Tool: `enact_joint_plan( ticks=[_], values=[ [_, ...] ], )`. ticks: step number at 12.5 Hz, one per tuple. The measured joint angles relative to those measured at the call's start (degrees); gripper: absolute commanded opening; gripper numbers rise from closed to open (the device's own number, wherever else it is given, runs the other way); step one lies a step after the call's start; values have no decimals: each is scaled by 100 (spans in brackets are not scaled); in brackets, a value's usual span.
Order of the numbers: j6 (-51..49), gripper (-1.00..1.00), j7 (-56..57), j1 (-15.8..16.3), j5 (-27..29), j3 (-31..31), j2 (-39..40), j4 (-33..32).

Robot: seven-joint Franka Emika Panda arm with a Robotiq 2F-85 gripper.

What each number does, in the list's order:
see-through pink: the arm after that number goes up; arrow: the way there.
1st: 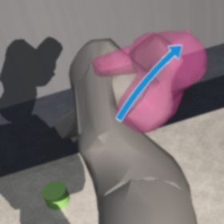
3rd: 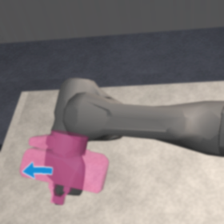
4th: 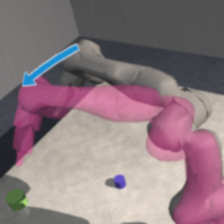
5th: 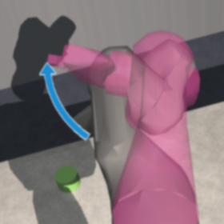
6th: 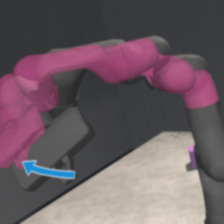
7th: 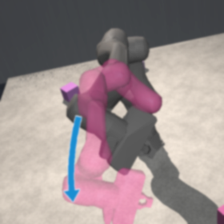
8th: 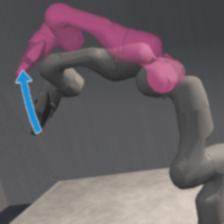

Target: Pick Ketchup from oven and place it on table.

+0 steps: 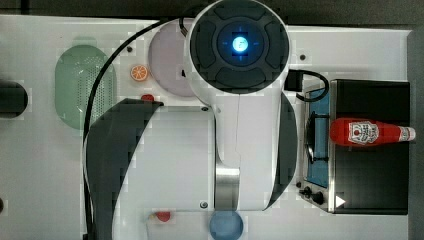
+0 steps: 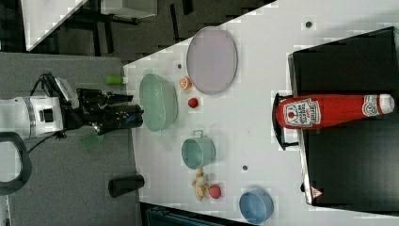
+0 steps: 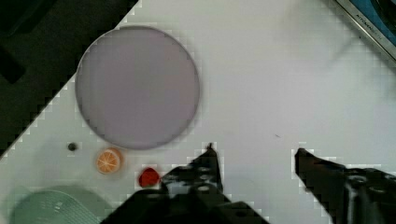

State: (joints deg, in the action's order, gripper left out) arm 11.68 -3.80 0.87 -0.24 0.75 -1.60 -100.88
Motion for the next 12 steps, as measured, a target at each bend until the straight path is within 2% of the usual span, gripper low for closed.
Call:
enact_joint_plan(
  ticks=[3,5,7,10,12],
  values=[
    [-1146,99,-22,-112,-23,119,-1447,-1343],
    [-1093,100,-22,-91,-35,281,-2033,-1382],
    [-833,100,-40,-69,-25,417,-2158,-990],
    [-607,100,-40,-284,-77,685,-1991,-806],
    [-213,100,-40,-440,-92,957,-1541,-806]
  ],
)
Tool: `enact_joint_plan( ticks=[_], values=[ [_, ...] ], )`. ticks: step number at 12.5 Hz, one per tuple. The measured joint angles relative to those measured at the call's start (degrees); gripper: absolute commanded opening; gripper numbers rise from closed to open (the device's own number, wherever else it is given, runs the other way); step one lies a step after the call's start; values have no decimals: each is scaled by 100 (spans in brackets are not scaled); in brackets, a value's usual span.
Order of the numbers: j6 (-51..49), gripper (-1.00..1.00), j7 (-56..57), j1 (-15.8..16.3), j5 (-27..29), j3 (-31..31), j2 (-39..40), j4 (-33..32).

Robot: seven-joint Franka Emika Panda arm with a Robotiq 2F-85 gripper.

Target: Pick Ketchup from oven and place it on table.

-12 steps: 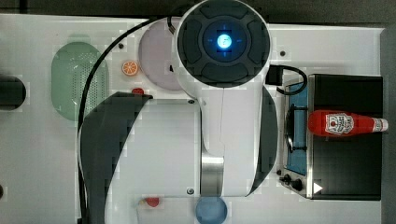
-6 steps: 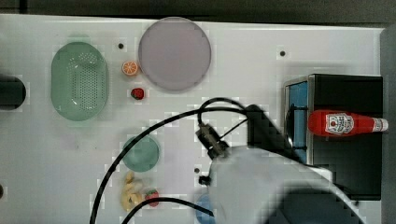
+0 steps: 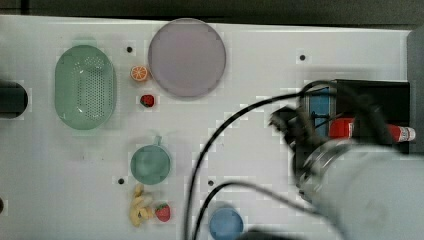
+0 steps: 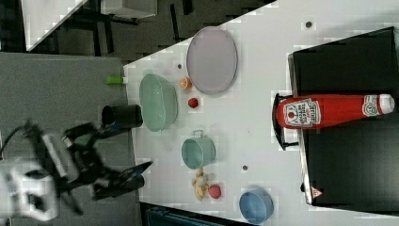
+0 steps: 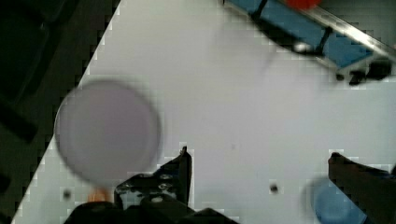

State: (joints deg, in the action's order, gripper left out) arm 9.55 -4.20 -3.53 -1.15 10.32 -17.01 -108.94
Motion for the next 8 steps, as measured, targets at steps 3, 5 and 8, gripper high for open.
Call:
enact_joint_plan(
  ticks=[3,5,8],
  values=[
    [584,100,-26,-109,44,543,720,-173],
    [1016,100,-28,-94,203,1121,1264,-207],
    [1465,100,-43,-285,196,1772,2021,-123]
  ],
)
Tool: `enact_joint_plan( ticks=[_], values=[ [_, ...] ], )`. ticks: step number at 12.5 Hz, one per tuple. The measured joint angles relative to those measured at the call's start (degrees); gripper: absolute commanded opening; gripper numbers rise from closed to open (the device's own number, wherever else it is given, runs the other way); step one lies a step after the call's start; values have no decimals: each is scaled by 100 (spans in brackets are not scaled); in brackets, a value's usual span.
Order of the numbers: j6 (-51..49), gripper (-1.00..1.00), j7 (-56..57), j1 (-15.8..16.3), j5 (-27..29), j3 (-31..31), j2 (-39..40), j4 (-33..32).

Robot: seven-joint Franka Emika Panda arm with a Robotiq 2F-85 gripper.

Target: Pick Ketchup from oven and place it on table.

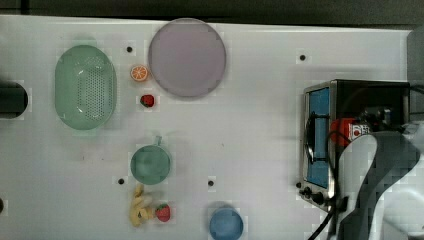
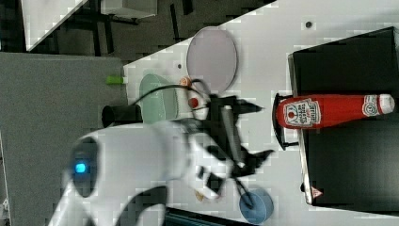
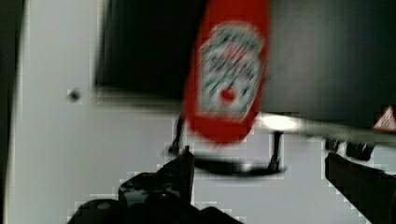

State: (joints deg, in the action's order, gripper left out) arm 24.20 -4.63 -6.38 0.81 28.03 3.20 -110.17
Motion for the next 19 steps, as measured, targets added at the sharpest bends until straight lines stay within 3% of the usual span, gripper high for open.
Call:
enact_joint_plan(
  ticks=[5,8,13,14,17,19],
  values=[
    [657,100,-7,-132,-13,229,731,173],
    [856,100,-2,-118,760,400,1241,375],
    [1097,100,-17,-199,829,344,1707,190],
    [1071,91,-12,-175,829,319,1760,196],
    [1206,27,-30,-137,983,173,1753,145],
    [1225,27,-32,-120,994,154,1749,280]
  ],
)
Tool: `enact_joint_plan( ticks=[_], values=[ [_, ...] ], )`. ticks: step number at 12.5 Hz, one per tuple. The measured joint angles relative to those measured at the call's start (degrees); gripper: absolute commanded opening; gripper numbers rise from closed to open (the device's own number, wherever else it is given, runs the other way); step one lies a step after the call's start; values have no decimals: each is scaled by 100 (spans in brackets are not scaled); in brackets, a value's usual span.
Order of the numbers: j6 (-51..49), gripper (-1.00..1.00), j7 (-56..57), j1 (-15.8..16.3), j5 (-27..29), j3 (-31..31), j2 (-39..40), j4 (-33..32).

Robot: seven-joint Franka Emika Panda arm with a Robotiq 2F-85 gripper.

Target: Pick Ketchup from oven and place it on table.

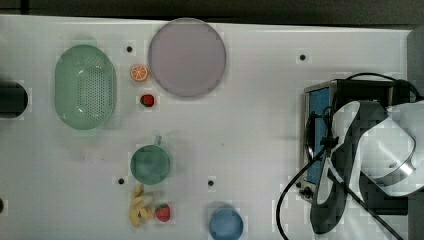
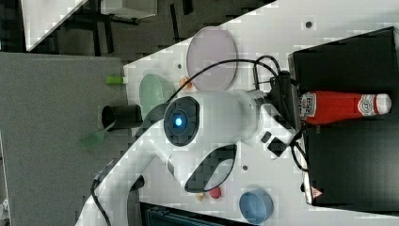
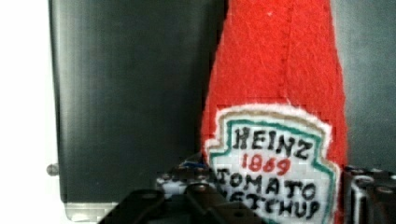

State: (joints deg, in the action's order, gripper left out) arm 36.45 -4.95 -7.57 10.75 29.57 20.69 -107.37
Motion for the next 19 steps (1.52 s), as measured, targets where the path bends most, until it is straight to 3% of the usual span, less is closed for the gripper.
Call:
enact_joint_plan(
  ticks=[5,10,13,15,19],
  values=[
    [-173,27,11,-41,-227,28,-171,179],
    [-1935,26,20,144,-578,8,-606,1225],
    [-2509,26,11,276,-761,-620,-1296,1695],
    [-2955,27,12,547,-745,-1055,-1585,2065],
    [-3188,27,23,1057,-867,-2265,-1841,1914]
  ],
)
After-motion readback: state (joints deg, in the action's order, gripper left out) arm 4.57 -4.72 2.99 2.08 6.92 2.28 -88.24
